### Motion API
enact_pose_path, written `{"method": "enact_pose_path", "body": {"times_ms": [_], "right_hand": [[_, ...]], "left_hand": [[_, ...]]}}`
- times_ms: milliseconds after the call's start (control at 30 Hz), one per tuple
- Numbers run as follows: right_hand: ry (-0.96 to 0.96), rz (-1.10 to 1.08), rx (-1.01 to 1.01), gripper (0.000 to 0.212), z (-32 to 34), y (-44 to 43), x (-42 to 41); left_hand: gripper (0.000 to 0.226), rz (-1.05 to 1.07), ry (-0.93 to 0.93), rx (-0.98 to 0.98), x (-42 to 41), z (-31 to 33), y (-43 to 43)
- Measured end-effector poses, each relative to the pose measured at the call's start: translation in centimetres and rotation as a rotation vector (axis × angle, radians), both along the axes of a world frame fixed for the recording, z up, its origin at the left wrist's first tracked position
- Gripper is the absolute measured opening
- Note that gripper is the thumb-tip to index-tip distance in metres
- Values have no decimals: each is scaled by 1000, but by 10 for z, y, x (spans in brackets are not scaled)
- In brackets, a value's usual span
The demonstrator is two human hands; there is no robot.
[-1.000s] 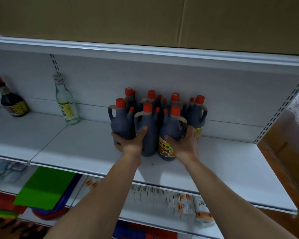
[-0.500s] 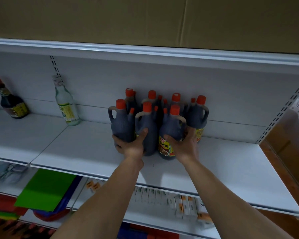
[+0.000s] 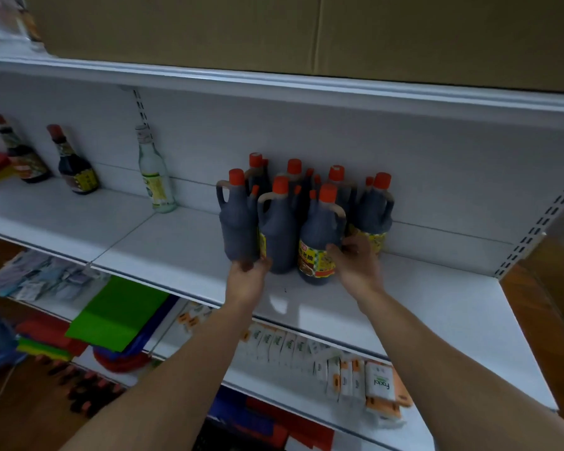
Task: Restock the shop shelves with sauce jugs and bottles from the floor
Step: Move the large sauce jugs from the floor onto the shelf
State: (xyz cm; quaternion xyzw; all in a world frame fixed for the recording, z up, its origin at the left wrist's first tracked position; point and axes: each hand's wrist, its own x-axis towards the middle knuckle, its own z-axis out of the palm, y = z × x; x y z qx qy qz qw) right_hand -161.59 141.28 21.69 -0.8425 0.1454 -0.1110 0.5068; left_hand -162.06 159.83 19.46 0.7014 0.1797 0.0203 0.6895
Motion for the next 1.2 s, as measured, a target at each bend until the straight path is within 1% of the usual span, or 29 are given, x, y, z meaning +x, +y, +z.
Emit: {"method": "enact_pose_path", "body": {"times_ms": [67,133,200,267,333,433,533,633,767,900,1033,1133,1200], "right_hand": [[2,43,-13,22,-1,-4,-9],[17,91,-9,16,-2,-7,-16],[17,126,0,21,-4,-9,-26],[10,162,1,28,-5,-9,-36],[-6,201,15,29,-5,-9,-49],[-8,238,41,23,-6,-9,-73],[17,268,35,25,-18,-8,-104],[58,324,3,26,-38,-9,-139],[129,389,-27,23,-79,-17,-176],[237,424,-37,27,-134,-38,-202],[380,436,-55,24,-204,-78,-216],[505,440,-87,20,-265,-120,-224],[574,425,-124,21,-310,-149,-229]], "left_hand": [[47,-31,32,99,-20,-6,-3],[44,-35,33,157,-37,-12,-6],[37,-67,54,197,-58,-21,-9],[37,-115,65,278,-80,-31,-12],[37,-163,73,337,-101,-43,-14],[29,-227,130,323,-134,-61,-19],[35,-299,193,351,-168,-87,-26],[38,-317,262,357,-206,-126,-34],[37,-344,406,365,-264,-183,-52],[41,-375,520,360,-307,-230,-77],[40,-396,642,333,-333,-285,-112],[41,-398,736,326,-340,-336,-146],[43,-436,787,319,-342,-372,-173]]}}
